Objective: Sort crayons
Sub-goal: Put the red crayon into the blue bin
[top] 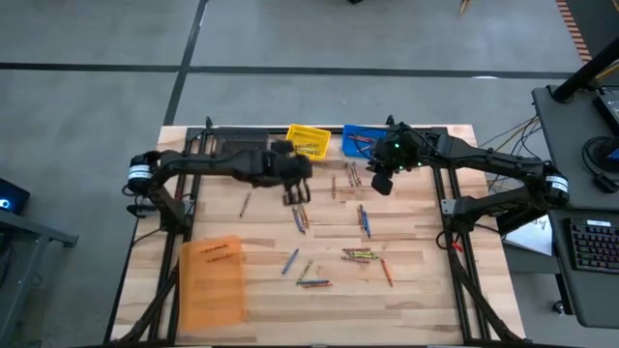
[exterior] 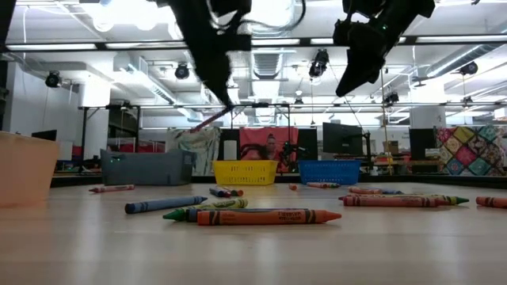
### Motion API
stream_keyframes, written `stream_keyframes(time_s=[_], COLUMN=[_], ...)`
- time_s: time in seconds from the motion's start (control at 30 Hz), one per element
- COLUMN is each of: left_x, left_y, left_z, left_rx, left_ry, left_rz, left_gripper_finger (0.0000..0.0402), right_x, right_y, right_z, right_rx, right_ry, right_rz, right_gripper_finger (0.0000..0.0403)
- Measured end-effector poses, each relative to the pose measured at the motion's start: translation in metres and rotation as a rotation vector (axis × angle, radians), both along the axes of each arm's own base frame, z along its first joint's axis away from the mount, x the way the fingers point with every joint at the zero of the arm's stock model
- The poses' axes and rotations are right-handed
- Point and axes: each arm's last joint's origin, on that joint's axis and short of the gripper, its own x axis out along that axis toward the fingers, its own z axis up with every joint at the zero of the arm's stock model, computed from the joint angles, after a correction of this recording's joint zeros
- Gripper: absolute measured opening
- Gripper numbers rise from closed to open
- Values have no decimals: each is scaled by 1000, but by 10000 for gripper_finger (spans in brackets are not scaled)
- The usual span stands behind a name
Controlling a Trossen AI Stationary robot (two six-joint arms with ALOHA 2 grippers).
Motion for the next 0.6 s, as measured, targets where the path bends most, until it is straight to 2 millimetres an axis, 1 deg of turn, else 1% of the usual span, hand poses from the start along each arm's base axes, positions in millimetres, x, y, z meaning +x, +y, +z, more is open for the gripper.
stream_keyframes(time_s=[0.13, 0.2, 0.3, 0.43, 0.53, 0.6], left_x=[15, 20, 23, 26, 27, 26], left_y=[24, 34, 45, 49, 48, 48], left_z=[17, 21, 20, 15, 10, 7], left_rx=[81, 53, -38, -73, -69, -70], left_ry=[-202, -327, -478, -640, -714, -762], left_rz=[-45, -92, -168, -221, -251, -249], left_gripper_finger=[0, 0, 0, 0, 0, 0], right_x=[0, 2, 5, 12, 15, 17], right_y=[0, -1, -2, -5, -6, -7], right_z=[0, -2, -9, -23, -33, -36], right_rx=[-8, -27, -69, -133, -178, -210], right_ry=[-6, -25, -67, -185, -280, -341], right_rz=[5, 16, 38, 52, 54, 63], right_gripper_finger=[73, 73, 73, 73, 73, 73])
